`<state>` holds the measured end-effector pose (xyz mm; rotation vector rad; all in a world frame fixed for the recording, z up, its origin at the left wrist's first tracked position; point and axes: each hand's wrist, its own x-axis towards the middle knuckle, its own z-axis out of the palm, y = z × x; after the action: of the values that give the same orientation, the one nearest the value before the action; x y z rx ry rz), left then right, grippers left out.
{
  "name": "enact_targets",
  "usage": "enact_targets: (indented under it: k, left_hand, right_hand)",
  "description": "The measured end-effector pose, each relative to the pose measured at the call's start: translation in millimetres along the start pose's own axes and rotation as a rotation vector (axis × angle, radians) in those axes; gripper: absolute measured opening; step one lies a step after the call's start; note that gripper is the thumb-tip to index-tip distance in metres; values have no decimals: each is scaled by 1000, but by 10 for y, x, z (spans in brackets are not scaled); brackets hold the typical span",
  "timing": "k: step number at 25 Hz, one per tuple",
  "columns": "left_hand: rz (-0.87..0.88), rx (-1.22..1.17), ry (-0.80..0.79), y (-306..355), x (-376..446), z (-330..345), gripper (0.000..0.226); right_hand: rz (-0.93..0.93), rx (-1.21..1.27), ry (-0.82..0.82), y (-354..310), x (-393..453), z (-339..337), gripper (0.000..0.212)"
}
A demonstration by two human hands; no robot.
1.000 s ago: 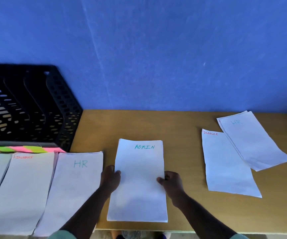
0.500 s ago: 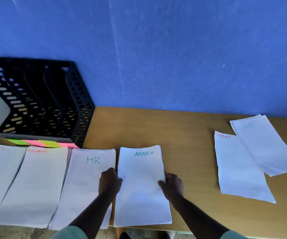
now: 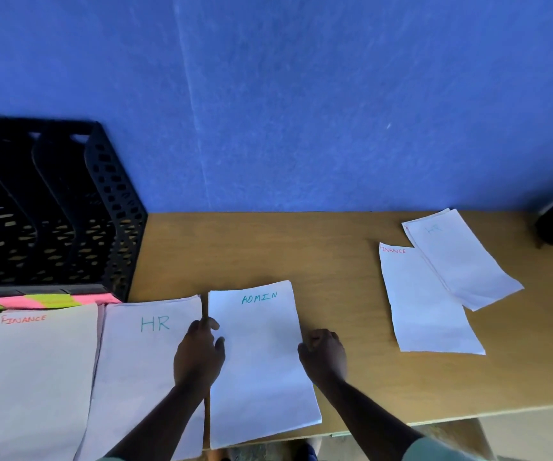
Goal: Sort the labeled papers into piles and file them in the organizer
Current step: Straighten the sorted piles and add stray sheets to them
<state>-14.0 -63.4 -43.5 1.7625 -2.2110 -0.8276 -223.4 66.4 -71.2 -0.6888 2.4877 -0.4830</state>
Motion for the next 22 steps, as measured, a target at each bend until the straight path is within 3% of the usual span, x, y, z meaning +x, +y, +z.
enact_targets:
  k: [7,13,18,22]
  left_hand:
    - [191,-27,-120,441,-1,124,5]
    - [297,-74,-169,1137,-24,617,13]
    - [241,-206,-238,1881,-162,1281,19]
    - [3,-334,-344,2280,-346,1739,21]
  right_hand:
    - [4,13,156,269,332,-546,29]
    - [32,-173,212,861,714,-1091,55]
    - [57,-262,85,1466,956,-1295,76]
    - [-87,-381,-2,1690,877,-1257,58]
